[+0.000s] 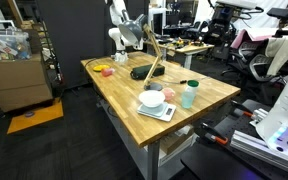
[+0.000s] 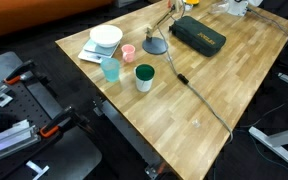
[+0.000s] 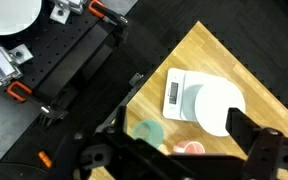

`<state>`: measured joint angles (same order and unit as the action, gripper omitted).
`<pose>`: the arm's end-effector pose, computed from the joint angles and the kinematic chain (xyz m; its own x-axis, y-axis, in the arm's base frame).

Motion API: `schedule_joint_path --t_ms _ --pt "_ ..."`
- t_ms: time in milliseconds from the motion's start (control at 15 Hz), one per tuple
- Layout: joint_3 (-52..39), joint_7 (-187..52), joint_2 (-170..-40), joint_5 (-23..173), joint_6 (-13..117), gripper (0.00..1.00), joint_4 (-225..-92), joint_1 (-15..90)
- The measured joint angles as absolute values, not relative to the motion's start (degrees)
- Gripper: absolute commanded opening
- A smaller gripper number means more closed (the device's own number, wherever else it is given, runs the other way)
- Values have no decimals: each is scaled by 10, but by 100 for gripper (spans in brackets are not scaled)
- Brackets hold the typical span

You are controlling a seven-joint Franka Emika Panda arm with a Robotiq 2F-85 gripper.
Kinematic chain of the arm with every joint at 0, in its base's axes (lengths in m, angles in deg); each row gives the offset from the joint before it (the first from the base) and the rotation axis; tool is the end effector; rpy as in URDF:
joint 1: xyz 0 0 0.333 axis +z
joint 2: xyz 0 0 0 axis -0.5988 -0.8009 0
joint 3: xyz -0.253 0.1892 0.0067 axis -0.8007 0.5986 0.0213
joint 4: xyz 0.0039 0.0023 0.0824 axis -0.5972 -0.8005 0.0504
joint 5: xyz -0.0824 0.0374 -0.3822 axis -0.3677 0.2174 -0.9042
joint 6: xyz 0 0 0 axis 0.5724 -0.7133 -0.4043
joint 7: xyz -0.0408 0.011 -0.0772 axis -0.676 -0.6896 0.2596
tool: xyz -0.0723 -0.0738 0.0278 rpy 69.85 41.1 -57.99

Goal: Pour the water out of the blue cup into the white bowl

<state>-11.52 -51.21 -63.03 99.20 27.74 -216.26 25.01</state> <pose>0.3484 -0.1000 0.3828 0.6321 -0.6699 -0.3894 -0.7715 -0.5908 -0.2361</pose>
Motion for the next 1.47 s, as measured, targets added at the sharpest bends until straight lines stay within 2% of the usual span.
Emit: schedule_joint_path --t_ms 733,1467 --pt "-179 -460 -797 1169 442 100 -2155 215" --pt "-179 -450 -805 1188 444 100 -2151 215"
